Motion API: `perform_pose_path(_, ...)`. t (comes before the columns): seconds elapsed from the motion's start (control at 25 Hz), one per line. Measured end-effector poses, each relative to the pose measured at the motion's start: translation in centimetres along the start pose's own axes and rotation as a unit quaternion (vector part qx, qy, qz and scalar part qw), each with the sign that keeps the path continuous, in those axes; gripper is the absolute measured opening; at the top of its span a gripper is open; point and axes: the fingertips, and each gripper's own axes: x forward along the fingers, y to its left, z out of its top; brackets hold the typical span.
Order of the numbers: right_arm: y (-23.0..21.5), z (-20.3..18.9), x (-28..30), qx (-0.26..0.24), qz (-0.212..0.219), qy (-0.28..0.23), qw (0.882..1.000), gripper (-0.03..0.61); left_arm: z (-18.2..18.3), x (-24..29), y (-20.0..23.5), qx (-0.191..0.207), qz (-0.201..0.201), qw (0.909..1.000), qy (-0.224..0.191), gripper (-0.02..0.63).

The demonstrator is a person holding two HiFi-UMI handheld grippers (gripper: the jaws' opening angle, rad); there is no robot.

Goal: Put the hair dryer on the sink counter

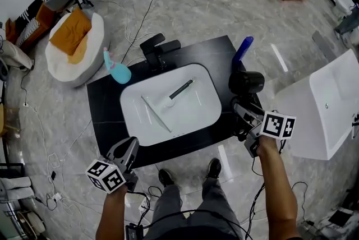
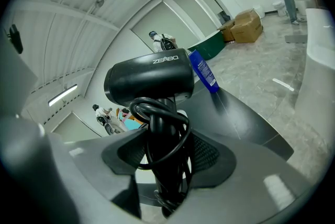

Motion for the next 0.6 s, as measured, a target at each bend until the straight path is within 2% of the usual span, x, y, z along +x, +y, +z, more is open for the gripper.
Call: perform_pose_path(0.6, -1.4, -1.8, 3.3, 0.0, -0.011, 0.032, 0.999, 0.255, -1.4, 0.3, 1.2, -0.008, 0.003, 0.9999, 0.006, 0.011)
